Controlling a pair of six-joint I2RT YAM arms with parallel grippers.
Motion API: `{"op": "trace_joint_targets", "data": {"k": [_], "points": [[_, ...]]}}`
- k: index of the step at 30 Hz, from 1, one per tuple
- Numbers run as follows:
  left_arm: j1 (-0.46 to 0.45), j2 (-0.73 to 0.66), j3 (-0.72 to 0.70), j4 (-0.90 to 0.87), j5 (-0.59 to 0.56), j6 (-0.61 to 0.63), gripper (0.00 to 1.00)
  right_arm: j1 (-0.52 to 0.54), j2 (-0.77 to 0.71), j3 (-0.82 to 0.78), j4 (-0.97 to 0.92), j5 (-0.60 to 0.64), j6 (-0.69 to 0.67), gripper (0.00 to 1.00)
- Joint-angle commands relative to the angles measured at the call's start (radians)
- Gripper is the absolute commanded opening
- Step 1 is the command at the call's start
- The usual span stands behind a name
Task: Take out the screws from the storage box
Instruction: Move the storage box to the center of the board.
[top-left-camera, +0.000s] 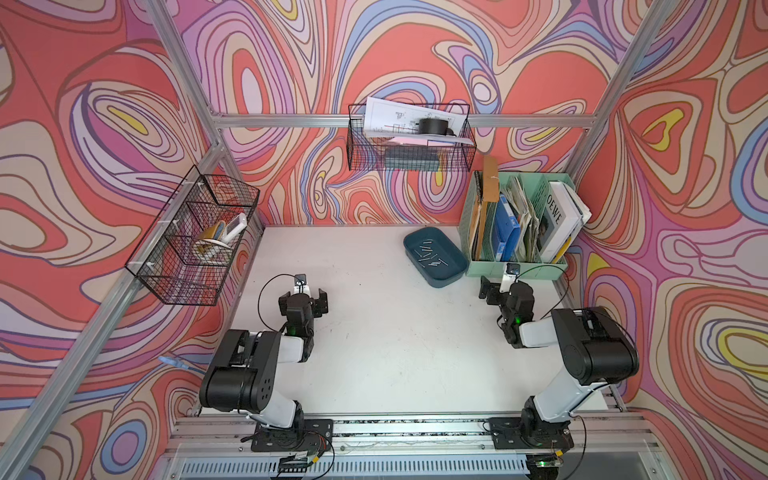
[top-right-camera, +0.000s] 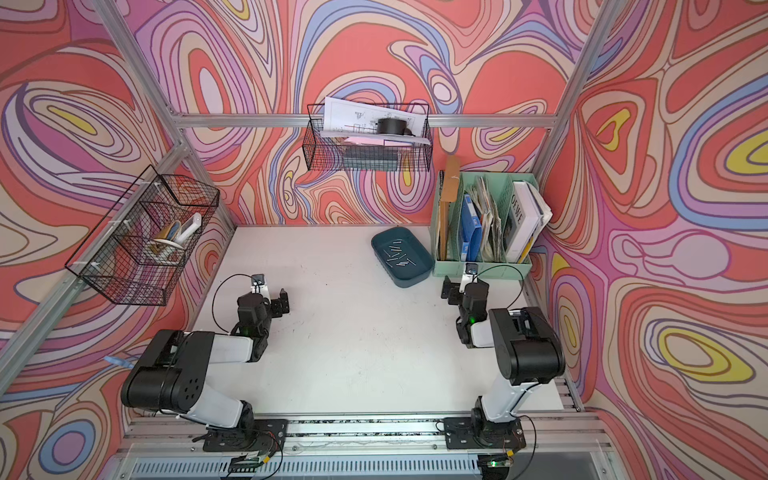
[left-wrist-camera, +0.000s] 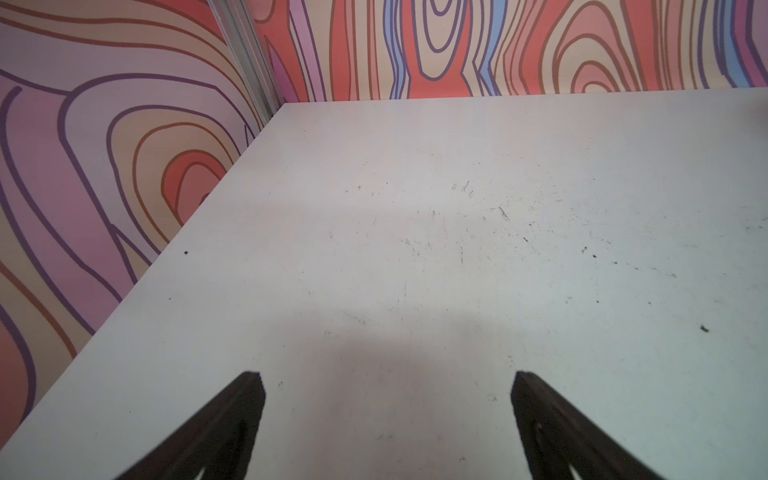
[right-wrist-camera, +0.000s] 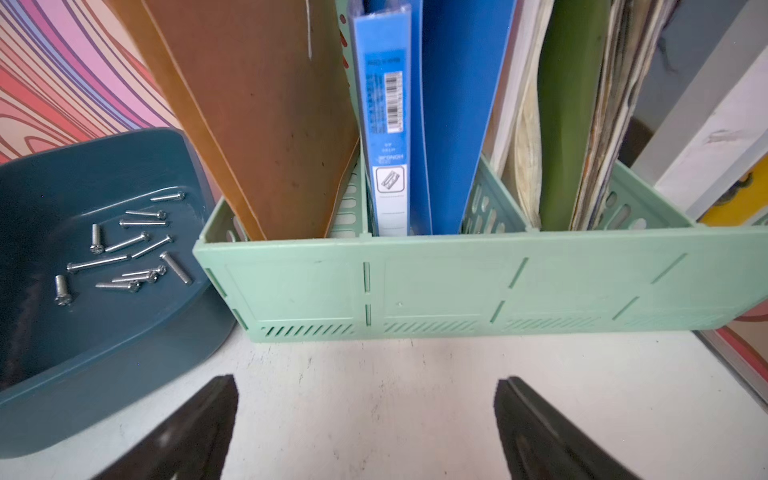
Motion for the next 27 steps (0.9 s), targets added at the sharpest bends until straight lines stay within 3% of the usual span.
{"op": "trace_joint_targets", "data": {"k": [1, 23, 25, 27], "points": [[0.006, 0.001, 0.010, 0.017, 0.008, 0.004, 0.99, -0.009, -0.008, 0.010, 0.007, -0.005, -0.005, 0.98], [0.006, -0.010, -0.010, 0.044, 0.005, 0.007, 0.99, -0.008, -0.027, -0.027, 0.067, 0.002, -0.011, 0.98], [0.004, -0.074, -0.030, 0.027, 0.005, 0.008, 0.99, -0.005, -0.086, -0.063, 0.086, 0.016, -0.011, 0.98], [-0.008, -0.238, -0.032, -0.119, -0.023, 0.003, 0.99, -0.005, -0.204, -0.069, -0.030, 0.064, 0.033, 0.98]]}}
